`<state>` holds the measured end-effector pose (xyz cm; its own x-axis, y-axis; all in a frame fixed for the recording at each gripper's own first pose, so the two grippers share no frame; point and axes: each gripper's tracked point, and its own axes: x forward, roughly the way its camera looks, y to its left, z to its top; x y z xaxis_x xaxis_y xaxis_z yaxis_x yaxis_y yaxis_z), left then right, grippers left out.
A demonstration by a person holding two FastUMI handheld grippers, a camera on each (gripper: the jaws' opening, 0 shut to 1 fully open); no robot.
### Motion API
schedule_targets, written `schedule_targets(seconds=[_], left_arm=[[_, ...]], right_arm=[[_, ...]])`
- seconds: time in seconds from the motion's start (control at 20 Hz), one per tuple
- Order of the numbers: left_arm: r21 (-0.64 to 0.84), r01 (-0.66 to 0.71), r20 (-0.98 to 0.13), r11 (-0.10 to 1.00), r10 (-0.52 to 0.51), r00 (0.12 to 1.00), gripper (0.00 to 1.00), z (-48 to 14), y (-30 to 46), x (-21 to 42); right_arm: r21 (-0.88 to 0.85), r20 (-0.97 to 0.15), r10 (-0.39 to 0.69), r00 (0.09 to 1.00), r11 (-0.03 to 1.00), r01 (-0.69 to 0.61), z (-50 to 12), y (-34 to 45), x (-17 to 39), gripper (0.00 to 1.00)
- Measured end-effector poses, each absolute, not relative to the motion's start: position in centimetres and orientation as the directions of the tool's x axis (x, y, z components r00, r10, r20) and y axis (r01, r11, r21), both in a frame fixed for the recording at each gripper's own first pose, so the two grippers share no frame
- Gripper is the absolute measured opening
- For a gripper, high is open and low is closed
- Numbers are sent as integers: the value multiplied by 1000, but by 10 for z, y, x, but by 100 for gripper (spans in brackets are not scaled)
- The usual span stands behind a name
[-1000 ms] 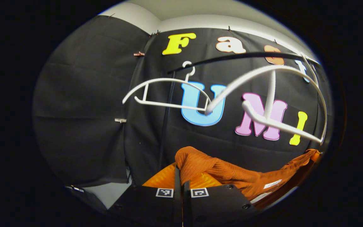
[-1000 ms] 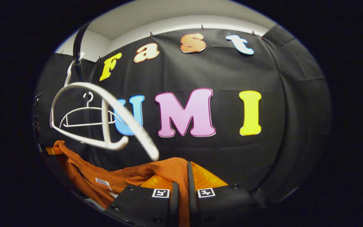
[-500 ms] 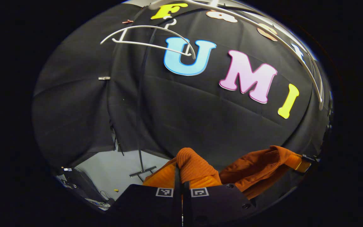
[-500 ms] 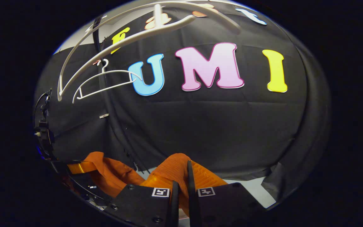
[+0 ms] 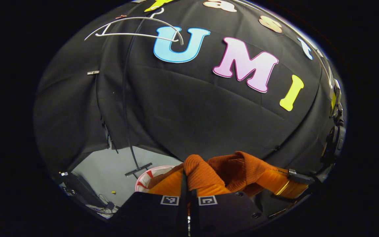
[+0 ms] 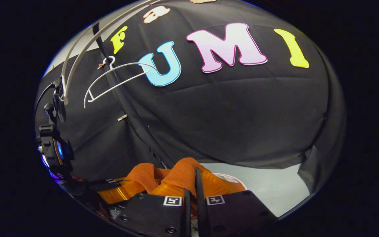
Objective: Grasp the clothes on the hanger with both hands and then place them into the laundry hamper below.
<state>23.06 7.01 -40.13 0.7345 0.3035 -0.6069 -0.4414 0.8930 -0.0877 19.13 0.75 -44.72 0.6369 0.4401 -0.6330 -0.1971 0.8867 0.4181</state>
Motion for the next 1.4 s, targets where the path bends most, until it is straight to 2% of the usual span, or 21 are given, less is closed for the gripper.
schedule_targets(seconds=[0.25,0.35,0.4,0.45,0.5,0.55,1.05,1.4], left_arm=[[-36,-465,-661,885,328,675,12,-422,83,227],[1,-460,-671,888,342,658,44,-425,86,219],[36,-467,-667,884,369,647,61,-426,93,214],[52,-463,-661,885,378,648,78,-434,98,222],[51,-464,-654,885,380,653,96,-421,95,212],[45,-464,-647,885,380,661,95,-418,96,212],[22,-484,-581,875,405,706,95,-389,106,198],[-8,-452,-474,892,395,787,95,-340,106,181]], right_arm=[[371,-697,403,593,910,-183,-473,1,185,11],[364,-718,393,574,915,-172,-480,0,178,41],[342,-725,370,581,926,-162,-478,-10,180,75],[340,-730,360,581,929,-149,-487,-12,179,76],[352,-729,364,580,926,-139,-469,-22,174,86],[348,-729,354,587,929,-127,-482,-18,177,100],[309,-682,321,657,941,-138,-456,-28,183,98],[285,-631,278,724,951,-116,-418,-30,171,99]])
